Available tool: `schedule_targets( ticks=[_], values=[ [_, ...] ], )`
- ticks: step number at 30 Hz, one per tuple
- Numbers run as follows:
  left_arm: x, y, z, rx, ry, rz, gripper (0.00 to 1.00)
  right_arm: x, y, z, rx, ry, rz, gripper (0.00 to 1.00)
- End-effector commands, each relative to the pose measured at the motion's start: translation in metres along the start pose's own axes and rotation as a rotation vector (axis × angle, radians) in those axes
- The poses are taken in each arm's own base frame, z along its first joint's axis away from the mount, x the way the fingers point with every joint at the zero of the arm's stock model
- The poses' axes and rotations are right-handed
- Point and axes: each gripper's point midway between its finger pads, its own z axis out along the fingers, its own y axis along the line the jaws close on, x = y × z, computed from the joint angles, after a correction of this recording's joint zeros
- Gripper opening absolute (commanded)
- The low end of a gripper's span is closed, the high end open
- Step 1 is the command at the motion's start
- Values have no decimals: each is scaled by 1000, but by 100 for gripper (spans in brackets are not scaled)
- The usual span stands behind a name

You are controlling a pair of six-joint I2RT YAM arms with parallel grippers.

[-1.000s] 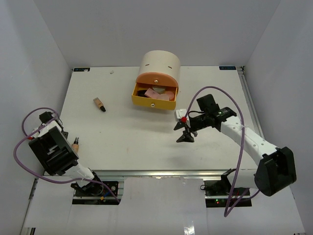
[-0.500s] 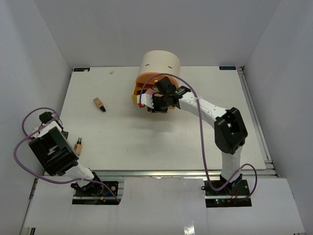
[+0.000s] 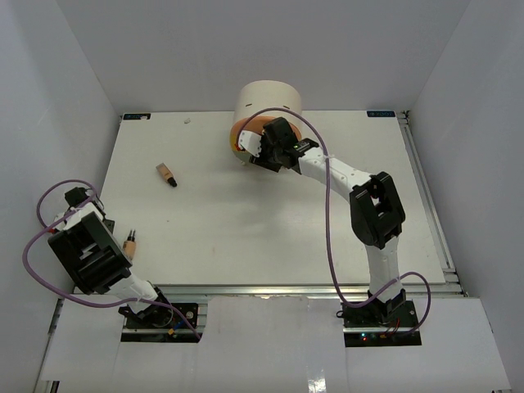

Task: Organize the makeup

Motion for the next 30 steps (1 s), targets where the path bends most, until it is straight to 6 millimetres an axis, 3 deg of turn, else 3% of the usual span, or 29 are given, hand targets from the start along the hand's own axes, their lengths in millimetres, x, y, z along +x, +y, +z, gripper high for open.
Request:
schedule_targets(
  ticks=[1,3,6,9,13,19,30],
  values=[
    [27,-10,2,69,116,-4,66,-34,1,-25,-86,-138,-160,55],
    [27,-12,0,77,115,-5,66,-24,42,-35,-285,-160,-310,56],
    [26,-13,0,84,114,-5,66,-10,58,-34,-324,-159,-530,57],
    [27,-14,-1,92,118,-4,66,17,72,-30,-345,-127,-795,60],
    [27,-15,-1,97,121,1,66,23,65,-18,-322,-102,-913,60],
    [29,-16,-2,101,120,12,66,13,49,6,-305,-130,-1058,60],
    [32,-23,-7,125,119,30,67,-6,19,41,-240,-169,-1120,57]
  ],
)
